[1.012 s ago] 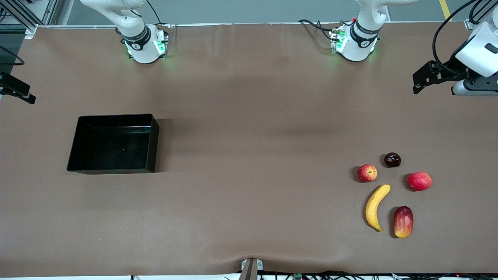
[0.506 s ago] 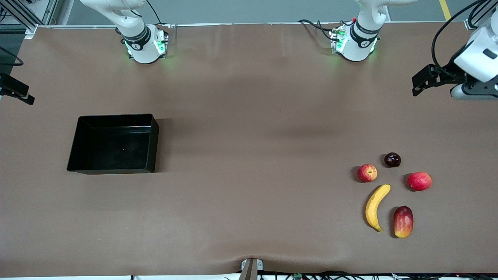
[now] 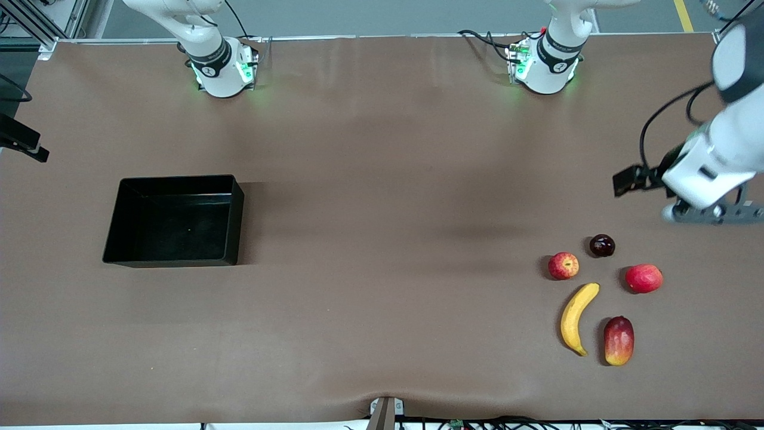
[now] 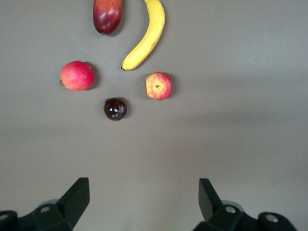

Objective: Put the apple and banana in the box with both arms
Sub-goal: 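Reach the left gripper down over the red-yellow apple beside the banana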

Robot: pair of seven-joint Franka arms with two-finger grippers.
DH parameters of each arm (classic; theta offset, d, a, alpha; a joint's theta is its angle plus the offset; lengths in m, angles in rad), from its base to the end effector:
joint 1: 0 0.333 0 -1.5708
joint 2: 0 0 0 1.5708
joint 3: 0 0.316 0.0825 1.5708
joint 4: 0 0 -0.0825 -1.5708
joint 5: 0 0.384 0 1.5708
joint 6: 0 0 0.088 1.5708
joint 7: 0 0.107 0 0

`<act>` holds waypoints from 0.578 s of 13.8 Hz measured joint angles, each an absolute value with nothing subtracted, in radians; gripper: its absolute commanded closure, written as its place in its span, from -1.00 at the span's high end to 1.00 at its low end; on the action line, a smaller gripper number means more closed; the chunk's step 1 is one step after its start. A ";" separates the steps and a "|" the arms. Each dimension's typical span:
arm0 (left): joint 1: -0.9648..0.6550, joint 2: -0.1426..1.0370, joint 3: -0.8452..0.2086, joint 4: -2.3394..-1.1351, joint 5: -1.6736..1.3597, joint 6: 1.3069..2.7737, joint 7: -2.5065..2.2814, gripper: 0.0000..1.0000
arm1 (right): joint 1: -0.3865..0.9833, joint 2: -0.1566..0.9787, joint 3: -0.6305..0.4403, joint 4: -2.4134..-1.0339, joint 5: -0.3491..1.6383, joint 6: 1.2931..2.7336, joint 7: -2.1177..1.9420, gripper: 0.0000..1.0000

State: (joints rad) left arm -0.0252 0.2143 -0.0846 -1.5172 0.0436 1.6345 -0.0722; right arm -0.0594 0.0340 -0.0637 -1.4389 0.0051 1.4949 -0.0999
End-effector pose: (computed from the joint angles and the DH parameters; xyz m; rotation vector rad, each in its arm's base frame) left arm 0.6144 -0.0585 0.5296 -3.1036 0.0643 0.1453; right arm 0.5535 -0.0672 0.6606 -3.1407 0.0356 -0.0350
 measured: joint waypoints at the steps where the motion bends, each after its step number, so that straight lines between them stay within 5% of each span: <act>1: -0.024 0.253 -0.084 -1.520 0.044 1.670 -0.075 1.00 | -0.059 0.038 -0.064 -1.439 0.005 1.505 -0.100 1.00; 8: -0.013 0.391 -0.084 -1.683 0.108 2.028 -0.159 1.00 | -0.061 0.075 -0.064 -1.439 0.005 1.517 -0.100 1.00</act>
